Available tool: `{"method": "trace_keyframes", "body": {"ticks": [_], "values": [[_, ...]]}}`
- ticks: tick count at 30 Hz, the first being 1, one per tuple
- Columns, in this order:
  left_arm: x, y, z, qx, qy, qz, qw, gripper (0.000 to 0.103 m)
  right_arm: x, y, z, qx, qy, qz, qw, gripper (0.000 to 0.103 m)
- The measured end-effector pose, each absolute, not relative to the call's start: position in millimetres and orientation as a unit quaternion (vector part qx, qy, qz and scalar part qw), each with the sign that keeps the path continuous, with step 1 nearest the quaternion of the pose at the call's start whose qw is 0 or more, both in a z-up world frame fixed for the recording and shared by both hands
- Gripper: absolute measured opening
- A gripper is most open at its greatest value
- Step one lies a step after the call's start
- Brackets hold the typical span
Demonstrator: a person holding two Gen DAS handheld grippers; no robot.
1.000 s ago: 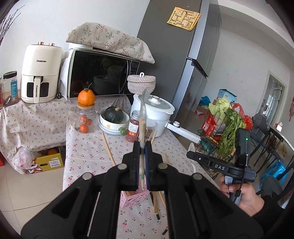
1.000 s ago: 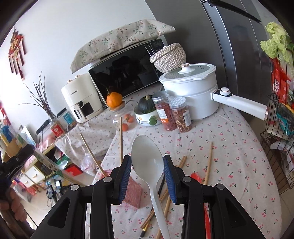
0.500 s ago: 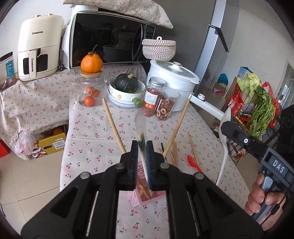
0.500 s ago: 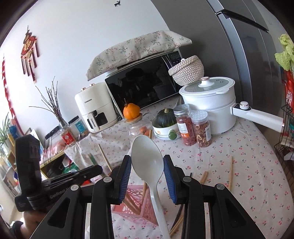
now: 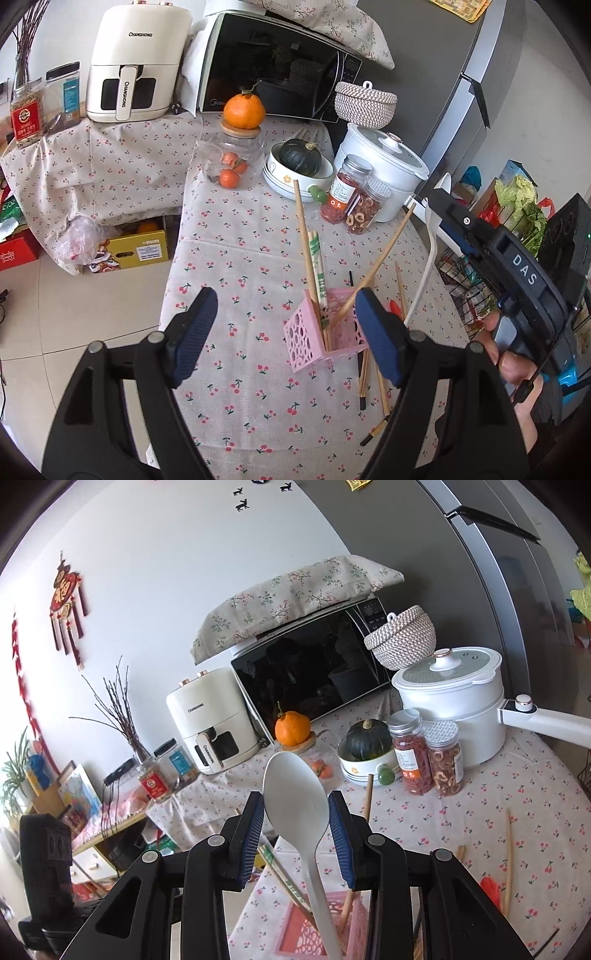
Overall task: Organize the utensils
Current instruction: 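Lower the white spoon into the pink basket and open the right tool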
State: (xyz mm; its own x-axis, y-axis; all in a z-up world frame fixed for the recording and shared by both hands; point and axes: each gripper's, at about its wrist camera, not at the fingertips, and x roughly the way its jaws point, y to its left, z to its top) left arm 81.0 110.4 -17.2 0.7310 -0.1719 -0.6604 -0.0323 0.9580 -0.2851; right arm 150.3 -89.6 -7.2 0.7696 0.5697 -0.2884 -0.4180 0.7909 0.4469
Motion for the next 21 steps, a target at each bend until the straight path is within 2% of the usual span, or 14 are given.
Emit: {"method": "trace_keyframes", "body": {"ticks": [16, 21], "values": [[85.3, 110.5, -22.1, -0.119, 0.370, -0.042, 0.920, 0.080, 166.3, -74.1, -44.0, 0.187, 0.211, 0.214, 0.935, 0.038], [83.8, 108.0, -22.2, -0.121, 0.374, -0.050, 0.918, 0.080, 154.5, -82.3, -36.3, 0.179, 0.220, 0.217, 0.934, 0.058]]}}
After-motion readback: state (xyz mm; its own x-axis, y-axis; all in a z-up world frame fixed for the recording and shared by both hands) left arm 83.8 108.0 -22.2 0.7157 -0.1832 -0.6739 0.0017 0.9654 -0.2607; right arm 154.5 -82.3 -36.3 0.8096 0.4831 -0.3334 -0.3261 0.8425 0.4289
